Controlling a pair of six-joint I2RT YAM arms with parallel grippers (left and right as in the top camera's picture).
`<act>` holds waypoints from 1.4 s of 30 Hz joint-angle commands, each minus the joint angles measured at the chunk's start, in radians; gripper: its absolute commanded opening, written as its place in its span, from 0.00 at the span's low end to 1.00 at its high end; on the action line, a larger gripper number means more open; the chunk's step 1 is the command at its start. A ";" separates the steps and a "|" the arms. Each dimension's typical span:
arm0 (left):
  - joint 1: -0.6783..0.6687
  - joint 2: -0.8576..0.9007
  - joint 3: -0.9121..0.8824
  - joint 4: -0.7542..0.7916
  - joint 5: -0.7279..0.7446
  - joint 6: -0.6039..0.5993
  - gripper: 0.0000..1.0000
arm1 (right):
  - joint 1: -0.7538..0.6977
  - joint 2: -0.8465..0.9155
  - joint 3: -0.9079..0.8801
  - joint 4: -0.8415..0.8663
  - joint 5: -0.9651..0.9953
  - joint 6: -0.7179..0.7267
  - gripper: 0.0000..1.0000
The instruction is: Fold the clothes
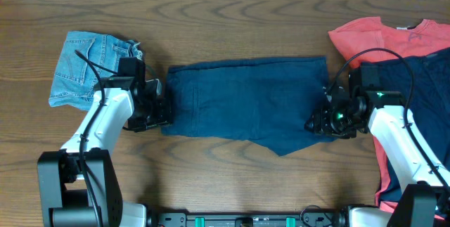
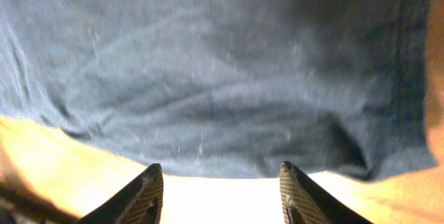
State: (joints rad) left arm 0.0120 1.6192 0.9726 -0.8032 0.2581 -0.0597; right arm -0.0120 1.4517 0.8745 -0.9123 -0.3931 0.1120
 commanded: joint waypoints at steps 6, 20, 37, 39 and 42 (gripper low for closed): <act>0.003 0.023 -0.077 0.053 0.042 -0.024 0.47 | 0.000 -0.006 0.003 0.013 0.097 0.011 0.52; 0.005 0.030 -0.058 0.112 0.047 -0.024 0.06 | -0.033 0.034 0.001 0.143 0.310 0.084 0.63; 0.005 0.030 -0.034 0.125 0.044 -0.024 0.06 | -0.034 0.223 -0.002 0.192 0.273 0.043 0.39; 0.005 0.030 -0.034 0.124 0.044 -0.024 0.06 | -0.034 0.227 -0.002 0.186 0.273 0.044 0.21; 0.005 0.030 -0.034 0.124 0.044 -0.024 0.06 | -0.037 0.225 0.001 0.175 0.279 0.050 0.01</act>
State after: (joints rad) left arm 0.0120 1.6409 0.9134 -0.6788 0.2928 -0.0814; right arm -0.0410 1.6711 0.8742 -0.7311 -0.1081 0.1642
